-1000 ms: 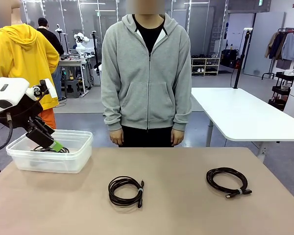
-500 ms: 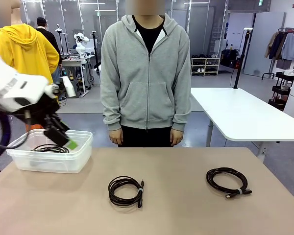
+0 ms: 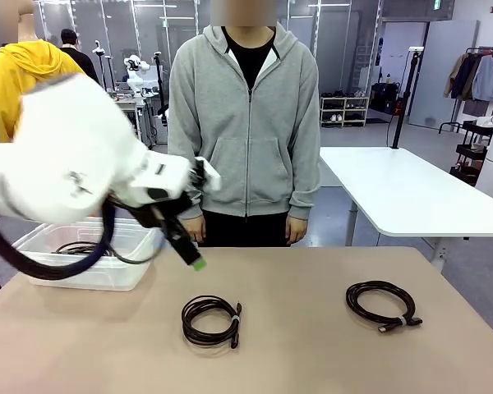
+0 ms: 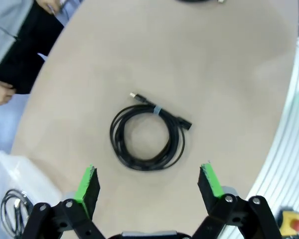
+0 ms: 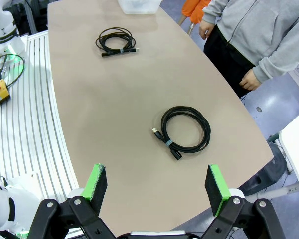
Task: Organize and store the cables.
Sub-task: Place the USB Extension Cable into the Organizing box.
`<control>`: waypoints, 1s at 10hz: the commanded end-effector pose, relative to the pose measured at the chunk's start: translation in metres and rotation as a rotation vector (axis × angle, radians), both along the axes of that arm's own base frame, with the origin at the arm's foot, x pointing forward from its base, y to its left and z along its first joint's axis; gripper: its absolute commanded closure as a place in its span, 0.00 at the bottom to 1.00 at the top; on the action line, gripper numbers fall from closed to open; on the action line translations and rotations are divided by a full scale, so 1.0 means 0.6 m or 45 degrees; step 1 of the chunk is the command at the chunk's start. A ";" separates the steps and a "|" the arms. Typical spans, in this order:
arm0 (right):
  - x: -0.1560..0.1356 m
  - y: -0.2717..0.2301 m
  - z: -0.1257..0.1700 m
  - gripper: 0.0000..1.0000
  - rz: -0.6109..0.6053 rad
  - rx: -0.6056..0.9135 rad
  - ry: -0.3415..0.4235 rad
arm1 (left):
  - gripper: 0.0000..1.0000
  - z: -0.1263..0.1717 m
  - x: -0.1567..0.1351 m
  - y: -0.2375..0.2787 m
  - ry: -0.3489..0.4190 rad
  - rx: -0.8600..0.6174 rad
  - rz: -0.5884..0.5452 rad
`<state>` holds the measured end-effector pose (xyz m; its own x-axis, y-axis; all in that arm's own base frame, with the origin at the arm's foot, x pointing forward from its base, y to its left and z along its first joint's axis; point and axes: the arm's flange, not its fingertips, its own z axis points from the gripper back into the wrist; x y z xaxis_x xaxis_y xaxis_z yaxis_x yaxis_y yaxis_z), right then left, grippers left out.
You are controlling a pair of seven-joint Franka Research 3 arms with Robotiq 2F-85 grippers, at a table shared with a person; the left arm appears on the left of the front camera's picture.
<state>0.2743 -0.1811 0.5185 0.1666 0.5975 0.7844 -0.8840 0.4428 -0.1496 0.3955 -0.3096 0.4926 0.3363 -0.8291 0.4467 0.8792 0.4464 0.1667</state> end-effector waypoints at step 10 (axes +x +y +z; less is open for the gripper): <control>0.000 0.001 0.000 0.00 0.001 -0.002 0.000 | 0.00 -0.083 0.046 -0.114 0.112 0.176 0.053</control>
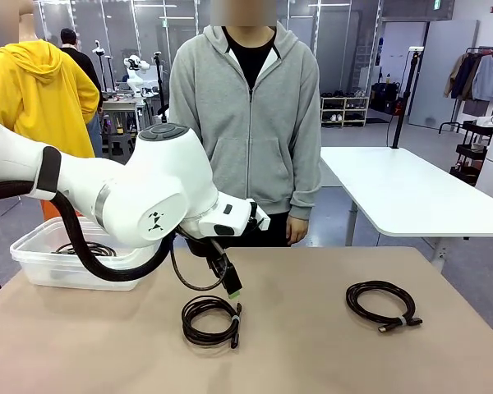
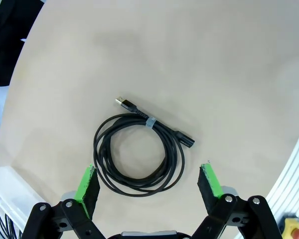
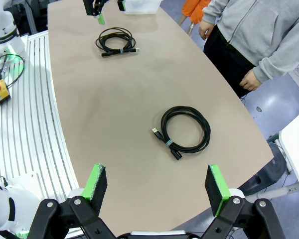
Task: Organize and store the cables.
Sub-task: Place the USB Extension Cable into the Organizing box.
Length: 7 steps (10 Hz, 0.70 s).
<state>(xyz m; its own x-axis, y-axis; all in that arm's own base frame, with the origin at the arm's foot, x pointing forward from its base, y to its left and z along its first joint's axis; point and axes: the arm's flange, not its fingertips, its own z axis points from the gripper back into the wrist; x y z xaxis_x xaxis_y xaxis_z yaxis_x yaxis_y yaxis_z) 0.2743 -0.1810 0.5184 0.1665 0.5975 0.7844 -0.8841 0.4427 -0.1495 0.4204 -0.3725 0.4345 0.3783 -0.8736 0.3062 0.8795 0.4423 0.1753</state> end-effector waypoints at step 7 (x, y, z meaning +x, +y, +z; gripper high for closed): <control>0.000 0.001 0.001 0.00 0.001 -0.002 0.000 | 0.00 0.010 -0.003 -0.005 0.107 0.006 0.036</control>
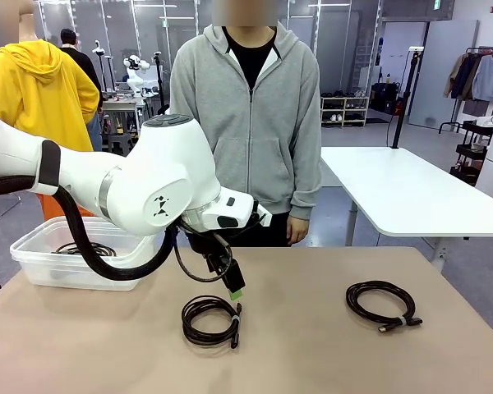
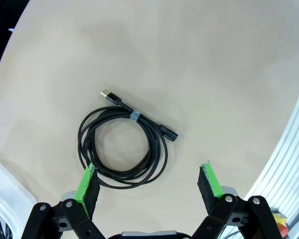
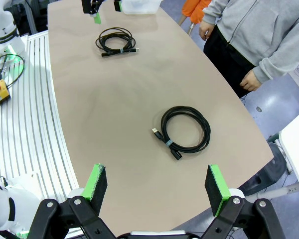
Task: Organize and store the cables.
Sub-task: Place the USB Extension Cable into the Organizing box.
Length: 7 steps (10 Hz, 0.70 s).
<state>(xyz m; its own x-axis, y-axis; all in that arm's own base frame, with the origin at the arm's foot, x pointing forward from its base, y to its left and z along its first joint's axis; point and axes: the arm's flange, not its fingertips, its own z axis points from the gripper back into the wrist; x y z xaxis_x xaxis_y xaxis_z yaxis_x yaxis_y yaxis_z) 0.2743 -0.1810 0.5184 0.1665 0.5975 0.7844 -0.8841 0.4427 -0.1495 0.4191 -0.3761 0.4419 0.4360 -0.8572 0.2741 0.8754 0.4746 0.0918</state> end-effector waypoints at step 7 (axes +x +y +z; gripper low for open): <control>0.000 0.001 0.000 0.00 0.001 -0.002 0.000 | 0.00 -0.019 0.011 -0.007 0.037 0.026 0.065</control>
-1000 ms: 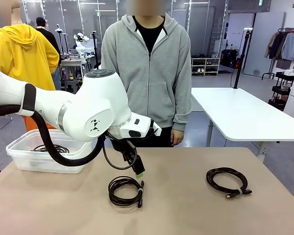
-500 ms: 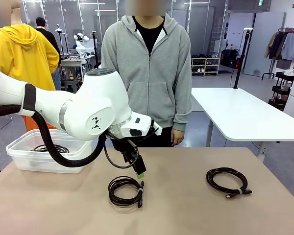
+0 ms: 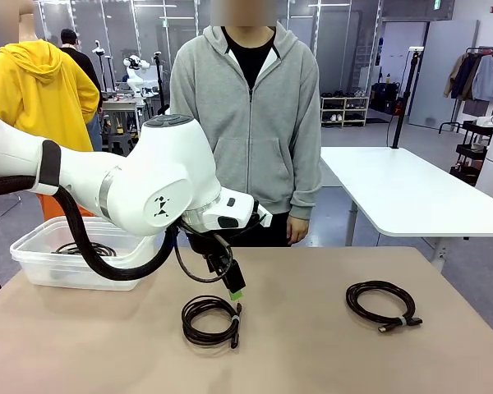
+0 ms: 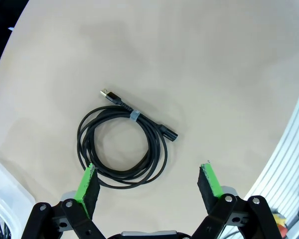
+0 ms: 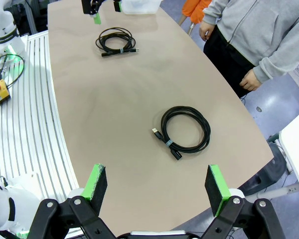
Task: Organize and store the cables.
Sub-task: Place the USB Extension Cable into the Organizing box.
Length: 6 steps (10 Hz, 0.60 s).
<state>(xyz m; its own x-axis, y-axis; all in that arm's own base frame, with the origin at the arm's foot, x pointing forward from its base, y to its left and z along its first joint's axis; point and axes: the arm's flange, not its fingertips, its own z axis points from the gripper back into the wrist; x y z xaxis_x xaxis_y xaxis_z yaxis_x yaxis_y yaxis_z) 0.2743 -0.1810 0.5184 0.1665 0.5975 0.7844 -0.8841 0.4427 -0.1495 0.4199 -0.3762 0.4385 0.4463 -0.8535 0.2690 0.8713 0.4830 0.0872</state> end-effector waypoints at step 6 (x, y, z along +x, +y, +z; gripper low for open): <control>0.000 0.001 0.001 0.00 0.001 -0.002 0.000 | 0.00 -0.054 0.048 -0.018 0.108 0.072 0.354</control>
